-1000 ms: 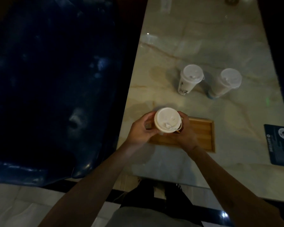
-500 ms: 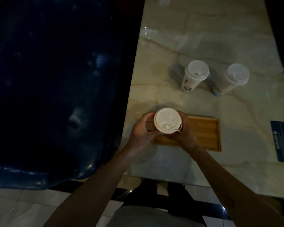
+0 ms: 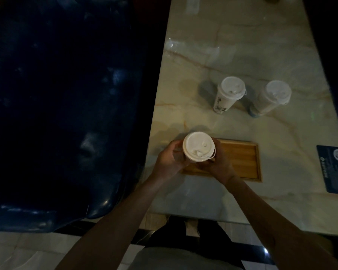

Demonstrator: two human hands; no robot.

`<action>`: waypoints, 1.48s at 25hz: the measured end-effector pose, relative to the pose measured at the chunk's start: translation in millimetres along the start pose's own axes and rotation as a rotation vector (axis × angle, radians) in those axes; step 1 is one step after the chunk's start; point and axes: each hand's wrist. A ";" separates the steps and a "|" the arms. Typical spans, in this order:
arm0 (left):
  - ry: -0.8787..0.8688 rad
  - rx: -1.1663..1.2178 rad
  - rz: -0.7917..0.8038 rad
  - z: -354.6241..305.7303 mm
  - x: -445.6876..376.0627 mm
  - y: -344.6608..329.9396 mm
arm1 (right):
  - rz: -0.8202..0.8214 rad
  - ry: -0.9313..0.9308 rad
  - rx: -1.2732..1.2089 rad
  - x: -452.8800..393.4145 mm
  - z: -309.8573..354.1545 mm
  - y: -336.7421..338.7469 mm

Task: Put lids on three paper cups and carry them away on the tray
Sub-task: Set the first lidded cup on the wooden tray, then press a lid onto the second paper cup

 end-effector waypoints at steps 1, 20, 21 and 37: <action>0.007 -0.020 0.025 3.1 0.9 0.9 | 0.007 -0.035 0.003 2.9 1.0 1.8; -0.483 -1.047 0.090 -126.6 -127.2 34.7 | 0.060 -0.355 0.775 -52.7 40.1 137.3; -0.513 -1.024 0.061 -134.7 -135.4 25.0 | 0.060 -0.356 0.750 -62.1 39.1 139.2; -0.656 -0.868 -0.080 -148.1 -205.5 -49.2 | -0.093 -0.087 -0.106 -180.1 -4.6 127.6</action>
Point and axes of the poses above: each hand's wrist, its own x-axis away from the middle knuckle, its own y-axis out of the back of the hand, z = x × y, and after that the axes turned 8 degrees about -x, right-handed
